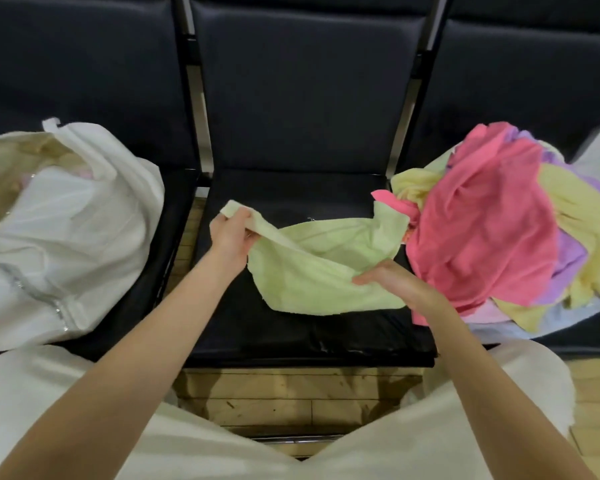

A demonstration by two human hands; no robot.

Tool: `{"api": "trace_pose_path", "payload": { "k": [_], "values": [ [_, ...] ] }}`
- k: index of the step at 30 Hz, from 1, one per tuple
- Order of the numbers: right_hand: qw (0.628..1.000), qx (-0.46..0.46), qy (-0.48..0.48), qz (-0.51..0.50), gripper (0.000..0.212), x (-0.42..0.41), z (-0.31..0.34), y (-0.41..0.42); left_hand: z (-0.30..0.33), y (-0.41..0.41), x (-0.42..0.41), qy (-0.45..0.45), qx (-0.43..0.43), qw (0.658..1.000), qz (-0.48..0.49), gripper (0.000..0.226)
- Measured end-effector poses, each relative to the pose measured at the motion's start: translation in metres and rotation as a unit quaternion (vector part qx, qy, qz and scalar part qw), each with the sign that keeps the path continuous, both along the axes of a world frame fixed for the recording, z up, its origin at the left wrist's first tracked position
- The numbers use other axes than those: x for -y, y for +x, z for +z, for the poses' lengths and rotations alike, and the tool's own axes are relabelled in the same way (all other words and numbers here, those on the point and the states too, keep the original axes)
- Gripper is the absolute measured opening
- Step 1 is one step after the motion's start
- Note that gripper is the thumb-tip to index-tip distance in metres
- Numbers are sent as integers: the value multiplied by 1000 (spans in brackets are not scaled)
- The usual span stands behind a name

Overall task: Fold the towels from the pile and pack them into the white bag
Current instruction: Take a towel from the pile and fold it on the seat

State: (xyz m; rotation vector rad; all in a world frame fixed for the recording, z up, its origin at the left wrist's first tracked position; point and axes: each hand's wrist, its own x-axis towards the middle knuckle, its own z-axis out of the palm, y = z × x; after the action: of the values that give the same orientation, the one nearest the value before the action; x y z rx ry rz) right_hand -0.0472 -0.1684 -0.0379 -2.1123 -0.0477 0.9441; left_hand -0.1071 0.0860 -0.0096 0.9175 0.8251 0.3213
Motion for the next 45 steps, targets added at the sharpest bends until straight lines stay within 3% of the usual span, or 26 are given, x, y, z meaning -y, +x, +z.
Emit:
{"api": "trace_pose_path", "payload": {
  "k": [3, 4, 6, 9, 13, 18, 20, 22, 24, 26, 30, 32, 34, 38, 39, 42, 45],
  "values": [
    [993, 20, -101, 49, 34, 20, -11, -1, 2, 15, 48, 51, 0, 992, -117, 9],
    [983, 47, -153, 89, 31, 25, -15, -3, 0, 19, 59, 62, -6, 987, -150, 5],
    [966, 107, -199, 128, 52, 26, -23, -6, -6, 25, 77, 79, -31, 978, -191, 9],
    [983, 163, -49, 65, 69, 19, -28, -12, -14, 30, 94, 133, -67, 963, -223, 22],
    [969, 229, 90, 17, 75, -2, -38, -12, -20, 31, 99, 223, -89, 932, -271, 20],
    [950, 294, 103, -20, 59, -32, -51, -3, -18, 32, 93, 244, -92, 915, -307, 12],
    [941, 312, 125, -44, 37, -39, -51, 1, -17, 35, 89, 265, -99, 906, -316, 18],
    [934, 322, 143, -55, 15, -40, -55, 6, -19, 41, 80, 337, -122, 895, -266, 30],
    [933, 318, 151, -73, 18, -37, -60, 9, -25, 52, 61, 406, -162, 881, -183, 34],
    [933, 302, 168, -100, 23, -32, -64, 13, -39, 70, 36, 430, -223, 860, -158, 31],
    [926, 281, 208, -140, 12, -23, -67, 22, -69, 100, 6, 406, -307, 826, -241, 21],
    [924, 272, 218, -155, 24, -20, -70, 27, -79, 111, 3, 425, -316, 802, -277, 24],
    [925, 275, 209, -161, 31, -18, -73, 30, -87, 120, 4, 452, -327, 770, -309, 29],
    [922, 320, 138, -172, 16, -18, -72, 37, -102, 127, 5, 507, -356, 717, -319, 15],
    [916, 350, 92, -173, 18, -16, -71, 40, -105, 126, 5, 510, -354, 724, -299, 16],
    [897, 421, -2, -136, 22, -12, -66, 66, -108, 118, 0, 504, -284, 790, -204, 11],
    [909, 392, -136, -39, 20, -16, -67, 110, -104, 97, -4, 528, -182, 820, -127, 7]
  ]
}}
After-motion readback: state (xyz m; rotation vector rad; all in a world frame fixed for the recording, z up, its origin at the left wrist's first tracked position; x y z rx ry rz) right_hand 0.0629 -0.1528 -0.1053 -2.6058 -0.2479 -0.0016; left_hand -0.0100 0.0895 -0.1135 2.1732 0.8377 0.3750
